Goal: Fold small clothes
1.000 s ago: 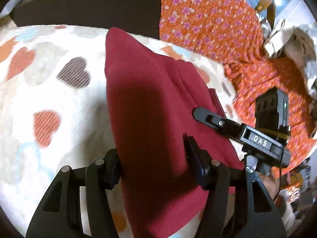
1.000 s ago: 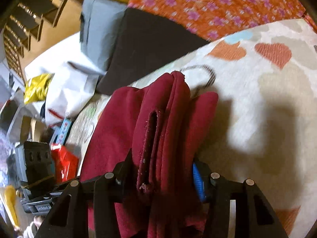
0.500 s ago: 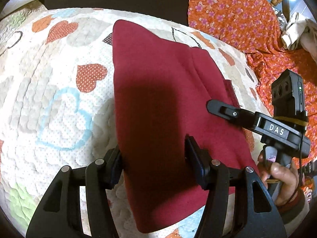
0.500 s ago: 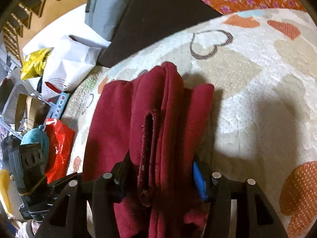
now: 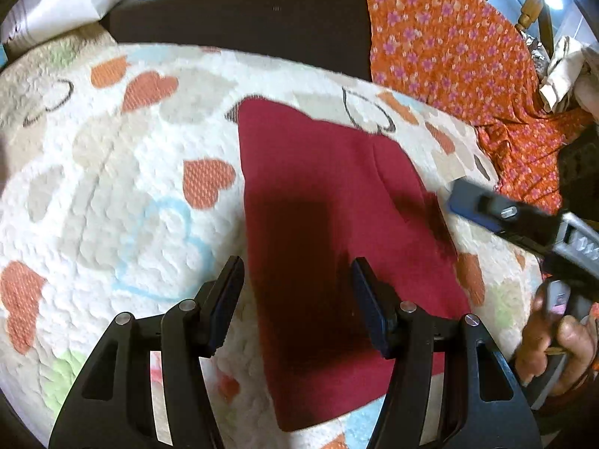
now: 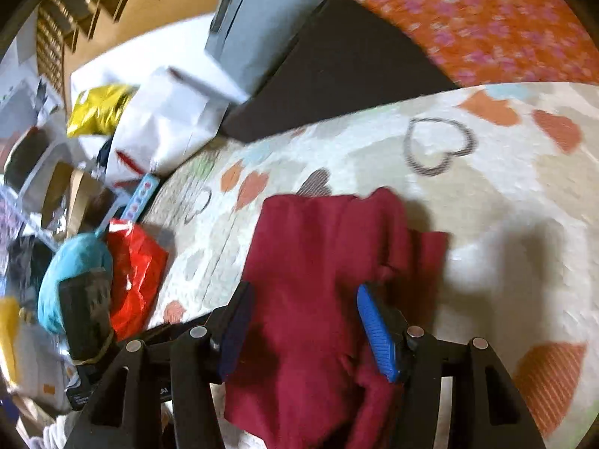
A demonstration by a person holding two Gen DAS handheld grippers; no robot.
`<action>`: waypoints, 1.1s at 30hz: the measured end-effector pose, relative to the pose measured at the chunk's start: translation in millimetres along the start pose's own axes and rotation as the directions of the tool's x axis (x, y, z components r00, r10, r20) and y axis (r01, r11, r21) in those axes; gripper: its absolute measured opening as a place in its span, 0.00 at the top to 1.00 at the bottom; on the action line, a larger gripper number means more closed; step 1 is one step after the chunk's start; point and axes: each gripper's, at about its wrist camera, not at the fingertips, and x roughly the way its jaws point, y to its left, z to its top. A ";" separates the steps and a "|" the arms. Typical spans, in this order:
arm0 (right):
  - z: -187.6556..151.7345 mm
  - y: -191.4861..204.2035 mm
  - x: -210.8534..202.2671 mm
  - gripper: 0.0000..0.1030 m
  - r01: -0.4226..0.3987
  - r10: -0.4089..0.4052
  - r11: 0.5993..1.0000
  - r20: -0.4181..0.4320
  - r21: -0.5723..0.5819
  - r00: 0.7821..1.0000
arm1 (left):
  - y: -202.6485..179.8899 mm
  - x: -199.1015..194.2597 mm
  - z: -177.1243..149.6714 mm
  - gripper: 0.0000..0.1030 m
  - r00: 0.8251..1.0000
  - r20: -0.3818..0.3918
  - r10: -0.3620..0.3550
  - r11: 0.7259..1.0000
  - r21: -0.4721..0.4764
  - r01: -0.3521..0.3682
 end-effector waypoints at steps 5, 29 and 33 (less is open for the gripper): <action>0.1 -12.0 48.0 0.73 0.149 -0.159 0.983 -0.098 -0.103 0.982 | -7.8 24.0 -1.0 0.43 0.998 -0.053 0.031 0.999 0.039 -0.029; -87.5 11.9 -13.8 0.72 0.226 -0.251 0.943 -0.077 -0.244 0.965 | -31.8 23.0 -16.3 0.40 0.978 0.065 0.200 0.967 0.146 -0.207; -82.5 30.3 -36.6 0.71 0.278 -0.281 0.924 0.026 -0.264 0.959 | -31.1 12.8 -14.7 0.40 0.968 0.085 0.236 0.960 0.134 -0.246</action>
